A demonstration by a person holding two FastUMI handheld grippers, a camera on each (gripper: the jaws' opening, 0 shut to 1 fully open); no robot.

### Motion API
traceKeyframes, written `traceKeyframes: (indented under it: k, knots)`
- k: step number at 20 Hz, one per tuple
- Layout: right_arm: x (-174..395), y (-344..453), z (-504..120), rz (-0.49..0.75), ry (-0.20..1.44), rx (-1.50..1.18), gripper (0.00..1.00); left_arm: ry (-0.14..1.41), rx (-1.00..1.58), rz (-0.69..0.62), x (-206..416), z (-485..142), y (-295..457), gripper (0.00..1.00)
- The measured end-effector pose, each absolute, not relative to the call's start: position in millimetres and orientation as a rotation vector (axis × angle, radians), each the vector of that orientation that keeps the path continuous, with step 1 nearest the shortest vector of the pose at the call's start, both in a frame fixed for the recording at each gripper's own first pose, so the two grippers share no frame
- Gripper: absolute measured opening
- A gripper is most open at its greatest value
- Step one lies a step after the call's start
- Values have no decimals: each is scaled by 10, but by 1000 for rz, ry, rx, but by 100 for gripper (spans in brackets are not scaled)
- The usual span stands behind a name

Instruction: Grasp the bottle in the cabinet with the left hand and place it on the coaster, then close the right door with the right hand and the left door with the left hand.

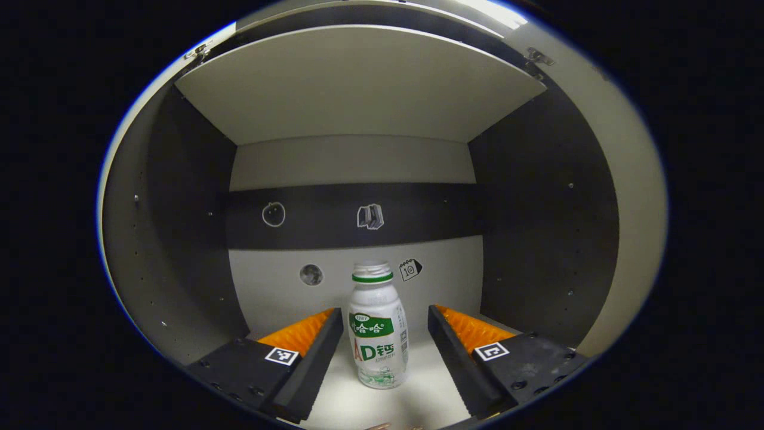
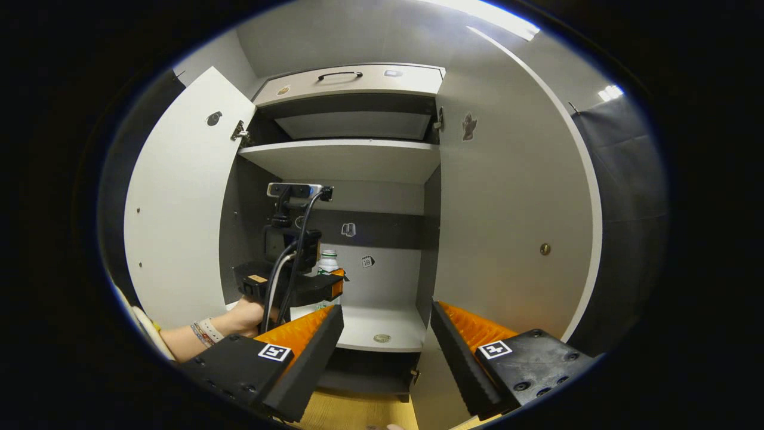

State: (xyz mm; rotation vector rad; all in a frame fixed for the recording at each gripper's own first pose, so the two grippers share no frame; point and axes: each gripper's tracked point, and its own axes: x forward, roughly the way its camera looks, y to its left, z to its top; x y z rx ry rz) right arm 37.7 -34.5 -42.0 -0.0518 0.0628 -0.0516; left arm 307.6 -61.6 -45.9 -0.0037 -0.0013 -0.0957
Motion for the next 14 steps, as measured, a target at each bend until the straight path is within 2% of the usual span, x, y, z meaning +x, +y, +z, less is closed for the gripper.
traceKeyframes:
  k: [6,7,8,9,10,11,12,14]
  knots:
    - [460,-337,-539,-33,94,-68,98,20,18,-89,3388,-564,-625,92]
    - [469,-330,-541,-29,98,-62,97,27,8,-92,3428,-580,-652,96]
    - [480,-323,-537,-27,98,-57,97,26,5,-88,3468,-591,-644,92]
    - [479,-326,-529,-27,96,-54,98,23,9,-80,3508,-576,-625,92]
    - [476,-331,-519,-29,94,-52,98,27,19,-70,3555,-586,-607,96]
    - [468,-332,-519,-31,96,-52,98,33,21,-70,3592,-594,-611,96]
    - [453,-339,-519,-35,98,-52,98,45,12,-68,3609,-607,-612,94]
    - [404,-367,-502,-48,96,-54,98,64,-47,-55,3569,-588,-610,78]
